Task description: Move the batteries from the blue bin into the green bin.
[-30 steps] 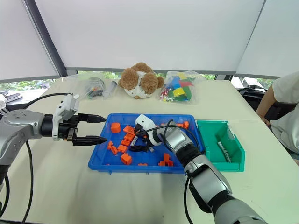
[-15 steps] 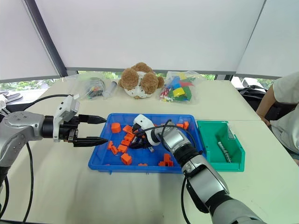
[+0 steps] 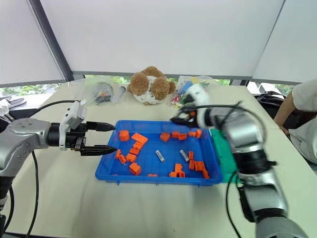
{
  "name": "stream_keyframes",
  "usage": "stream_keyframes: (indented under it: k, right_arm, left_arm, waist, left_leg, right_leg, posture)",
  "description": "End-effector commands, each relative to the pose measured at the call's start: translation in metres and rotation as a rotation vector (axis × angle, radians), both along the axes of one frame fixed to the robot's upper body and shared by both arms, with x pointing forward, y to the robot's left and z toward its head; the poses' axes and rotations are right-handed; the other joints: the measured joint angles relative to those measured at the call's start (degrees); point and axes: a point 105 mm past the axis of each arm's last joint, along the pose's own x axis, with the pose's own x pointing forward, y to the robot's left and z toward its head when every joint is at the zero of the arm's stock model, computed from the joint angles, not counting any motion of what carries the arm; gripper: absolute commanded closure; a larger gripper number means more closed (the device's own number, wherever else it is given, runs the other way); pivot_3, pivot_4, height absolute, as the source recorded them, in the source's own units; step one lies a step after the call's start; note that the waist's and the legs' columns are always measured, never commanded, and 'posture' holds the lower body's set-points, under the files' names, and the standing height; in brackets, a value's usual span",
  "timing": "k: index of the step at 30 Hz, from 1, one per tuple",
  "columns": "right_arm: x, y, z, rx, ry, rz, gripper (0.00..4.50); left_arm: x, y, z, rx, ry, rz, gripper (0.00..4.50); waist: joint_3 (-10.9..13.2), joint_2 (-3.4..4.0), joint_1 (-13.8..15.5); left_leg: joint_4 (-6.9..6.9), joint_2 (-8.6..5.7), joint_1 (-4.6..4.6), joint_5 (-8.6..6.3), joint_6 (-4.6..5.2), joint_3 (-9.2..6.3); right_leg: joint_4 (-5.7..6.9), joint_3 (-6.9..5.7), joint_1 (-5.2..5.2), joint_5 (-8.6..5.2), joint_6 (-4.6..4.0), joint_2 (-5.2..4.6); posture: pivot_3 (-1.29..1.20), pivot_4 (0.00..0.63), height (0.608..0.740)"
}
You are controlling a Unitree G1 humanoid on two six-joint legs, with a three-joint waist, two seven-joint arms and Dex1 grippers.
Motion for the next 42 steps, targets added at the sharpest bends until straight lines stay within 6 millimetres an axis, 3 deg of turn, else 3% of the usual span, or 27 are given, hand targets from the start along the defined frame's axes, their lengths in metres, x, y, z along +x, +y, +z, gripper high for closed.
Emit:
stream_keyframes:
  k: [1, 5, 10, 12, 15, 19, 21, 25, 27, 31, 36, 42]
  right_arm:
    - [-0.017, -0.036, 0.001, -0.046, -0.008, -0.106, 2.31]
    - [-0.033, -0.069, -0.021, -0.106, 0.066, -0.189, 2.31]
    - [-0.042, -0.081, -0.04, -0.138, 0.122, -0.211, 2.31]
    - [-0.044, -0.081, -0.043, -0.139, 0.13, -0.209, 1.22]
    - [-0.044, -0.082, -0.04, -0.134, 0.122, -0.208, 0.03]
    - [-0.04, -0.085, -0.029, -0.135, 0.081, -0.207, 0.03]
    - [-0.039, -0.071, -0.021, -0.117, 0.06, -0.14, 0.03]
    - [-0.039, -0.023, -0.015, -0.08, 0.046, 0.05, 0.03]
    - [-0.038, 0.005, -0.021, -0.057, 0.07, 0.139, 0.03]
    - [-0.034, 0.044, -0.042, -0.035, 0.13, 0.207, 0.03]
    - [-0.031, 0.078, -0.067, -0.034, 0.187, 0.233, 0.03]
    - [-0.024, 0.095, -0.097, -0.047, 0.239, 0.234, 0.03]
  left_arm:
    - [-0.001, -0.004, 0.007, -0.004, -0.031, -0.025, 0.0]
    - [0.002, -0.005, 0.005, -0.006, -0.029, -0.036, 0.0]
    - [0.005, -0.007, 0.005, -0.006, -0.033, -0.051, 0.0]
    - [0.006, -0.008, 0.005, -0.005, -0.035, -0.055, 0.0]
    - [0.006, -0.009, 0.005, -0.008, -0.036, -0.06, 0.0]
    - [0.005, -0.009, 0.005, -0.006, -0.033, -0.06, 0.0]
    - [0.005, -0.009, 0.005, -0.005, -0.033, -0.058, 0.0]
    - [0.006, -0.008, 0.006, -0.004, -0.038, -0.052, 0.0]
    - [0.006, -0.008, 0.007, -0.005, -0.041, -0.049, 0.0]
    - [0.006, -0.009, 0.008, -0.006, -0.046, -0.045, 0.0]
    - [0.004, -0.008, 0.008, -0.007, -0.05, -0.037, 0.0]
    - [0.003, -0.009, 0.007, -0.011, -0.052, -0.024, 0.0]
  waist:
    - [0.0, 0.0, -0.1]
    - [0.0, 0.05, -0.2]
    - [0.0, 0.04, -0.2]
    - [0.0, 0.04, -0.1]
    - [0.0, 0.04, 0.0]
    - [0.0, 0.04, 0.0]
    - [0.0, 0.04, -0.1]
    - [0.0, 0.04, -0.3]
    - [0.0, 0.05, -0.3]
    - [0.0, 0.04, -0.1]
    - [0.0, 0.03, 0.1]
    - [0.0, 0.03, 0.0]
  left_leg:
    - [0.0, 0.0, 0.0, 0.0, 0.0, 0.0]
    - [-0.01, 0.0, 0.01, 0.0, 0.0, 0.01]
    - [0.01, 0.0, 0.0, 0.0, 0.0, 0.02]
    - [0.01, 0.0, 0.0, 0.0, 0.0, 0.02]
    - [0.02, 0.0, 0.0, 0.0, 0.0, 0.02]
    - [0.02, 0.0, 0.0, 0.0, 0.0, 0.02]
    - [0.03, 0.0, 0.01, 0.0, 0.0, 0.02]
    - [0.02, 0.01, 0.01, 0.0, 0.0, 0.01]
    - [0.02, 0.02, 0.02, 0.0, 0.0, 0.01]
    - [0.02, 0.03, 0.02, 0.0, 0.0, -0.01]
    - [0.06, 0.0, -0.05, 0.01, -0.01, 0.0]
    - [0.06, 0.0, -0.04, 0.01, -0.01, -0.01]
  right_leg:
    - [-0.01, 0.01, 0.0, 0.0, 0.0, 0.0]
    - [-0.01, 0.06, -0.03, 0.0, 0.0, 0.03]
    - [-0.01, 0.08, -0.03, 0.0, 0.01, 0.04]
    - [-0.01, 0.09, -0.02, 0.0, 0.01, 0.04]
    - [-0.01, 0.09, -0.01, 0.0, 0.01, 0.04]
    - [-0.01, 0.09, -0.01, 0.0, 0.01, 0.04]
    - [-0.01, 0.09, -0.01, 0.0, 0.01, 0.04]
    - [-0.01, 0.09, -0.02, 0.0, 0.01, 0.05]
    - [-0.01, 0.09, -0.02, 0.0, 0.01, 0.06]
    - [0.02, 0.08, -0.02, 0.0, 0.01, 0.07]
    - [0.0, 0.07, -0.02, 0.0, 0.01, 0.01]
    - [0.02, 0.06, -0.02, 0.0, 0.01, 0.03]
  posture:
    - [0.0, 0.15, 0.733]
    - [0.0, 0.15, 0.733]
    - [0.0, 0.15, 0.733]
    - [0.0, 0.15, 0.733]
    - [0.0, 0.15, 0.733]
    - [0.0, 0.15, 0.733]
    - [0.0, 0.15, 0.733]
    - [0.0, 0.15, 0.733]
    - [0.0, 0.15, 0.733]
    - [0.0, 0.15, 0.733]
    - [0.0, 0.15, 0.733]
    - [0.0, 0.15, 0.733]
